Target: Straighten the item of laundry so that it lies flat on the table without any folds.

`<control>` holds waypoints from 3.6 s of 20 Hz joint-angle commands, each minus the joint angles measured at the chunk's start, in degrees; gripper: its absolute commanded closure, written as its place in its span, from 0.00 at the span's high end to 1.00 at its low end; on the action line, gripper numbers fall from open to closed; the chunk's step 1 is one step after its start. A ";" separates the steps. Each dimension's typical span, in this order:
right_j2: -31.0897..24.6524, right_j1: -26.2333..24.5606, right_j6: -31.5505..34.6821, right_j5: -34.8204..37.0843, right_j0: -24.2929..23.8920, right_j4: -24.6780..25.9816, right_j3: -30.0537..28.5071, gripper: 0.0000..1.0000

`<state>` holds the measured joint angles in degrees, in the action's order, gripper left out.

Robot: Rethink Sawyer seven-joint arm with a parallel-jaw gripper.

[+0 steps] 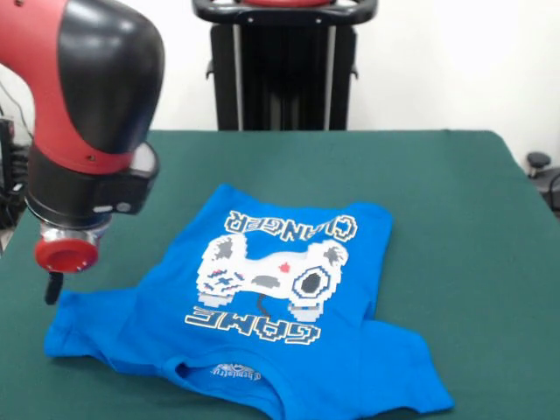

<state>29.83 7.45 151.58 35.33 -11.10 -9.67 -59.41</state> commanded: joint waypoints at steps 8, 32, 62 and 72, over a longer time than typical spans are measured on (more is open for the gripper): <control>-11.91 3.82 2.82 11.66 2.24 -3.67 -8.02 1.00; -12.95 4.56 7.56 18.09 6.00 -7.47 -5.05 1.00; -23.44 13.69 6.28 0.78 7.09 -11.57 -31.38 1.00; -19.86 9.39 12.26 -1.74 10.62 -11.32 -30.12 1.00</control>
<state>14.14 22.66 151.58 36.06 -4.36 -18.74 -83.36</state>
